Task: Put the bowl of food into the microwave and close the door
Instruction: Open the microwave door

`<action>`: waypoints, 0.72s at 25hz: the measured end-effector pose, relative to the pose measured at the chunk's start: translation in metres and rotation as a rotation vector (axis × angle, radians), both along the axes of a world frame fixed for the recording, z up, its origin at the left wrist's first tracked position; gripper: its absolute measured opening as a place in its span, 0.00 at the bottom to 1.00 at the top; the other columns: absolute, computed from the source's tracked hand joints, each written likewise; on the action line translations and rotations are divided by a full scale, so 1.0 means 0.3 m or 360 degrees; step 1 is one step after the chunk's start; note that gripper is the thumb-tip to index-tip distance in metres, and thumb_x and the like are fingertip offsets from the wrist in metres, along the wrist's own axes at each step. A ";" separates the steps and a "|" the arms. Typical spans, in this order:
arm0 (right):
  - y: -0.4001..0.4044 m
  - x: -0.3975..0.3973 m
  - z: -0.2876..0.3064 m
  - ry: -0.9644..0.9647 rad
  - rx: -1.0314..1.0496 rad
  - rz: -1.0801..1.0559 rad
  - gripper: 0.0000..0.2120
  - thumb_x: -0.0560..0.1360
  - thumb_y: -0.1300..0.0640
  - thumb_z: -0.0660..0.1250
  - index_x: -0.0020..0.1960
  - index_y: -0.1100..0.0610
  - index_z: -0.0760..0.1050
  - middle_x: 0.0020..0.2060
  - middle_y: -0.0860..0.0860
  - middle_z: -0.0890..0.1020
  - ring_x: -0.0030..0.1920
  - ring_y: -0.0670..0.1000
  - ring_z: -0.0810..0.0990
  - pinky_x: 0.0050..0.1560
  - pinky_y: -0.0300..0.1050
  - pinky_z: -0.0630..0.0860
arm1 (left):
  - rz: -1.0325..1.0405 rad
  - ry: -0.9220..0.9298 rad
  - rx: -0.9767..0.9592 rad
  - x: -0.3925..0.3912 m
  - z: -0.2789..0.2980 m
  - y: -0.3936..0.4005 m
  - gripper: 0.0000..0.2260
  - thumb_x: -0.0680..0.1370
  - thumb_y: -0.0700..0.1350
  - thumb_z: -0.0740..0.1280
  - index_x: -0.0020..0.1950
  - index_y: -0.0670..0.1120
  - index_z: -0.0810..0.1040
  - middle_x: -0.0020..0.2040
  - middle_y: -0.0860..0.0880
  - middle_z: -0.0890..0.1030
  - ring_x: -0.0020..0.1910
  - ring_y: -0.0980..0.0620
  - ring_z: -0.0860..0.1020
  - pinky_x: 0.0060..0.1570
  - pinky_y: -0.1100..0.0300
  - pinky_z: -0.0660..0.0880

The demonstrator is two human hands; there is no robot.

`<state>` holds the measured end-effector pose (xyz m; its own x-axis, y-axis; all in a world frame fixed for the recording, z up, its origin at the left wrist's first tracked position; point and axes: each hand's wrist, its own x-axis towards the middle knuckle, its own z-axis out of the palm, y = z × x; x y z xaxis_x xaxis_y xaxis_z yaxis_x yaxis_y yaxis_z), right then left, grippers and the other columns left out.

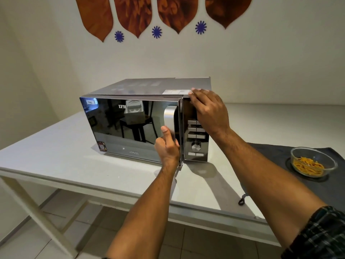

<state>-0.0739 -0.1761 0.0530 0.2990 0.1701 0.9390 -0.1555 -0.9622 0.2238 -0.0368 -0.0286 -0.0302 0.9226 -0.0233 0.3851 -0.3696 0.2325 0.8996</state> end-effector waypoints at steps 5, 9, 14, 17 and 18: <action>0.065 -0.115 -0.341 0.0249 0.0202 0.0375 0.09 0.80 0.57 0.65 0.50 0.62 0.82 0.40 0.58 0.83 0.39 0.56 0.80 0.37 0.50 0.78 | -0.0057 -0.0140 0.0150 0.001 0.015 0.085 0.34 0.78 0.67 0.50 0.22 0.48 0.75 0.20 0.47 0.76 0.18 0.47 0.75 0.23 0.58 0.74; 0.122 -0.138 -0.474 0.1091 0.1247 0.0547 0.16 0.82 0.48 0.57 0.41 0.51 0.78 0.37 0.49 0.82 0.37 0.49 0.79 0.37 0.49 0.75 | 0.0345 -0.0375 0.0353 0.031 0.157 0.152 0.29 0.81 0.61 0.50 0.25 0.49 0.72 0.24 0.53 0.75 0.24 0.50 0.76 0.30 0.60 0.72; 0.173 -0.046 -0.472 0.1544 0.2228 0.0953 0.20 0.84 0.54 0.56 0.44 0.57 0.84 0.37 0.55 0.88 0.38 0.52 0.86 0.41 0.46 0.82 | 0.0955 -0.0461 0.0984 0.115 0.428 0.217 0.27 0.76 0.66 0.56 0.61 0.46 0.73 0.60 0.45 0.74 0.58 0.48 0.72 0.54 0.55 0.69; 0.199 -0.010 -0.471 0.1664 0.2656 0.1069 0.21 0.85 0.55 0.54 0.48 0.61 0.83 0.35 0.54 0.88 0.36 0.53 0.87 0.42 0.47 0.85 | 0.0635 -0.0204 0.1742 0.148 0.537 0.247 0.34 0.76 0.63 0.58 0.73 0.40 0.66 0.73 0.37 0.67 0.72 0.38 0.64 0.70 0.44 0.64; 0.202 0.002 -0.468 0.1689 0.2714 0.1073 0.20 0.84 0.55 0.54 0.49 0.62 0.83 0.35 0.55 0.88 0.36 0.54 0.87 0.43 0.48 0.85 | 0.0543 -0.0129 0.1945 0.150 0.565 0.255 0.32 0.76 0.61 0.58 0.71 0.39 0.69 0.72 0.36 0.69 0.71 0.36 0.66 0.70 0.42 0.64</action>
